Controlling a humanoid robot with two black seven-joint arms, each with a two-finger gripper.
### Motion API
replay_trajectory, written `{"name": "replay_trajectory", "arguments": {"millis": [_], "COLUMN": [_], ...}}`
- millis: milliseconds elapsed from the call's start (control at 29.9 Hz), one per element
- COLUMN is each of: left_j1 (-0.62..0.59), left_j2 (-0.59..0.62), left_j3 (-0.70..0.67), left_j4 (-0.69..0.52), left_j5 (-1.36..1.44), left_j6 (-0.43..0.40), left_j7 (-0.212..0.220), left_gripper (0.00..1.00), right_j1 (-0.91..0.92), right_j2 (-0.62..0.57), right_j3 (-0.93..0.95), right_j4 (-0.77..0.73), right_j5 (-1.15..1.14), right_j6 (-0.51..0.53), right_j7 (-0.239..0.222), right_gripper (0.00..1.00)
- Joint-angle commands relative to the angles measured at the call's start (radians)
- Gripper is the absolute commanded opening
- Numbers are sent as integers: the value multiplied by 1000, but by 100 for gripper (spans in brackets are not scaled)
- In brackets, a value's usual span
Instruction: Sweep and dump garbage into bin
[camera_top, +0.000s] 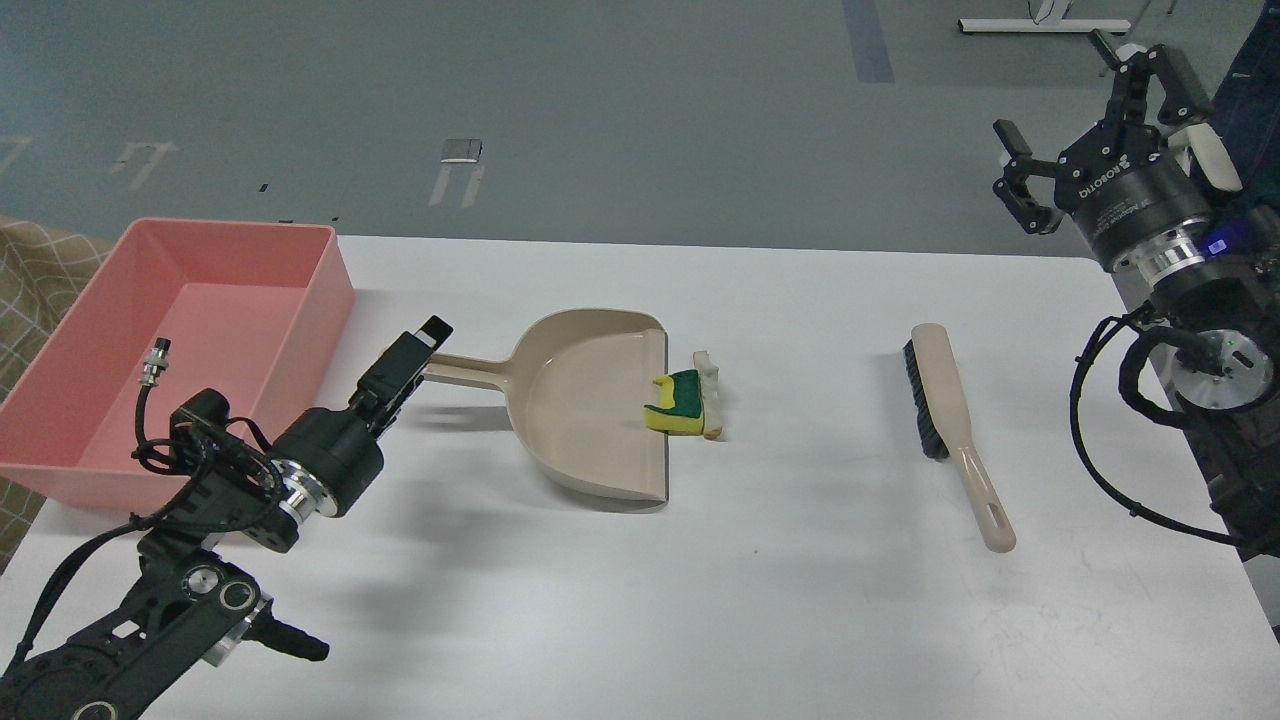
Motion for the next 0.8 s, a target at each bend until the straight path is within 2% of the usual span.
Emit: {"name": "replay_trajectory", "arguments": {"millis": [0,368,769], "left_j1": [20,38,-11], "left_j2": [-1,-40,-112], "left_j3": [-1,-3,-5], "left_j4": [0,37,171], "left_j5": [0,0,0], "left_j6": [5,33,68], "left_j7": [-1,-3,-3], "left_gripper": [98,98,98], "right_j1": [0,0,2], "right_j2": [0,0,-3], "right_j3": [0,0,0], "right_j4": [-1,-1,-1], "right_j5": [0,0,0], "right_j6": [0,0,0], "right_j7": [0,0,0], "right_gripper": [100,100,100]}}
